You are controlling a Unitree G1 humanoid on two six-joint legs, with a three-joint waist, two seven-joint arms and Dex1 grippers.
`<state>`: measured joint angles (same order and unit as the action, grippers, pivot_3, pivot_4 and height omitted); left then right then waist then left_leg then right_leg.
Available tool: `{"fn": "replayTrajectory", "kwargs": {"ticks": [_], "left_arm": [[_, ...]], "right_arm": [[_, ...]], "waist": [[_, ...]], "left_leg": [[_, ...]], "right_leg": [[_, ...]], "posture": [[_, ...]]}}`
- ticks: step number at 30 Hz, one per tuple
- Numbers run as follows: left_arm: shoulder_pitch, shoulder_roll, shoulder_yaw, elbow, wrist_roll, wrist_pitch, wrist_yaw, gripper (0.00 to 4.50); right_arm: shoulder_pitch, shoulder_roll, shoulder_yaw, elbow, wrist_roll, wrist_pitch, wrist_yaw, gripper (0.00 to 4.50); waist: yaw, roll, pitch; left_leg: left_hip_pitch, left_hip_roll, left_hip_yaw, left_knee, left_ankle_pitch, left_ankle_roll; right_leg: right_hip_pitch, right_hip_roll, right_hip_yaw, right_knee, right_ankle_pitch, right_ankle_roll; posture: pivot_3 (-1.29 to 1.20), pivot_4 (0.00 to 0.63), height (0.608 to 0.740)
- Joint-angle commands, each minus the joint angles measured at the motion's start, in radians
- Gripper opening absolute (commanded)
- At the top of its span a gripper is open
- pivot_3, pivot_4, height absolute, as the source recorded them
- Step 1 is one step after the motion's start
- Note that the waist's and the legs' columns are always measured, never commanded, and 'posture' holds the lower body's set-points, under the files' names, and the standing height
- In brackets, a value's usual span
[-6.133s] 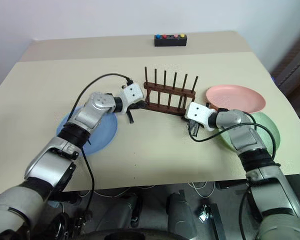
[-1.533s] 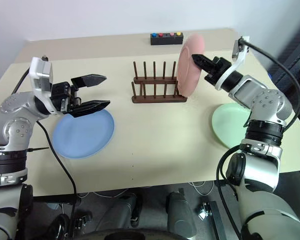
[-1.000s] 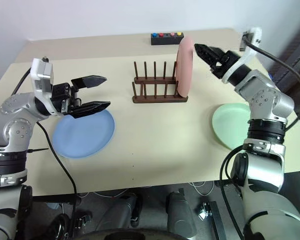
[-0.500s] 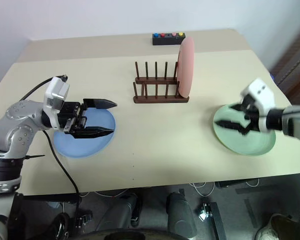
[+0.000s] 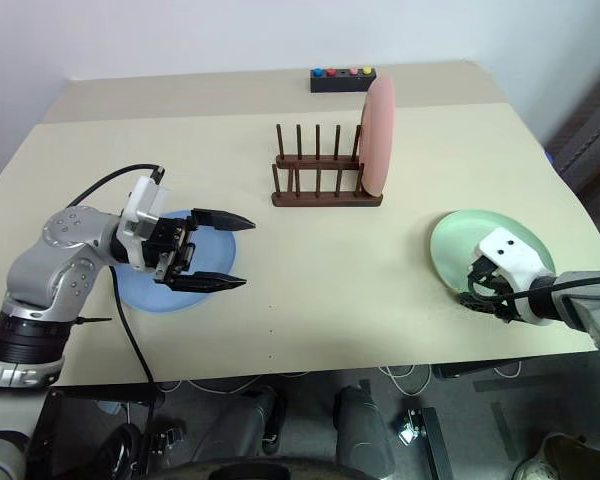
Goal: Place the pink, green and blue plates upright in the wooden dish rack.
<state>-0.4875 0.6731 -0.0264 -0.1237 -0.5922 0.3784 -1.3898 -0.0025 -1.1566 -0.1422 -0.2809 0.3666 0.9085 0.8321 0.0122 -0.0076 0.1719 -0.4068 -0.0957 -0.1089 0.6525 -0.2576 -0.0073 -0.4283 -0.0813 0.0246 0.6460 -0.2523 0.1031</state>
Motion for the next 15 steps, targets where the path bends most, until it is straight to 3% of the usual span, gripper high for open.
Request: {"fn": "replayTrajectory", "kwargs": {"ticks": [1, 8, 15], "left_arm": [[-0.018, 0.004, 0.004, -0.008, 0.008, -0.021, 0.000, 4.50], [-0.019, 0.003, 0.015, 0.006, 0.014, -0.025, 0.008, 4.50], [-0.060, -0.024, 0.049, 0.063, 0.007, -0.048, 0.051, 4.50]], "right_arm": [[-0.016, 0.004, 0.022, 0.019, -0.037, -0.033, -0.006, 0.15], [-0.073, 0.009, -0.001, 0.070, -0.064, -0.089, -0.004, 0.06], [-0.640, 0.177, -0.142, 0.441, -0.067, -0.310, -0.248, 0.06]], "waist": [[-0.001, -0.002, -0.001], [0.000, -0.005, -0.003], [-0.011, 0.001, 0.000]], "left_leg": [[0.000, 0.000, 0.000, 0.000, 0.000, 0.000], [0.002, 0.000, 0.000, 0.001, 0.000, 0.000], [0.002, 0.000, 0.001, -0.001, 0.001, -0.001]], "right_leg": [[0.001, 0.000, 0.000, 0.000, 0.000, 0.000], [0.002, 0.000, 0.000, 0.000, 0.000, 0.000], [0.000, 0.000, 0.001, 0.001, 0.000, 0.000]], "posture": [[0.00, 0.150, 0.740], [0.00, 0.150, 0.740], [0.00, 0.150, 0.740]]}}
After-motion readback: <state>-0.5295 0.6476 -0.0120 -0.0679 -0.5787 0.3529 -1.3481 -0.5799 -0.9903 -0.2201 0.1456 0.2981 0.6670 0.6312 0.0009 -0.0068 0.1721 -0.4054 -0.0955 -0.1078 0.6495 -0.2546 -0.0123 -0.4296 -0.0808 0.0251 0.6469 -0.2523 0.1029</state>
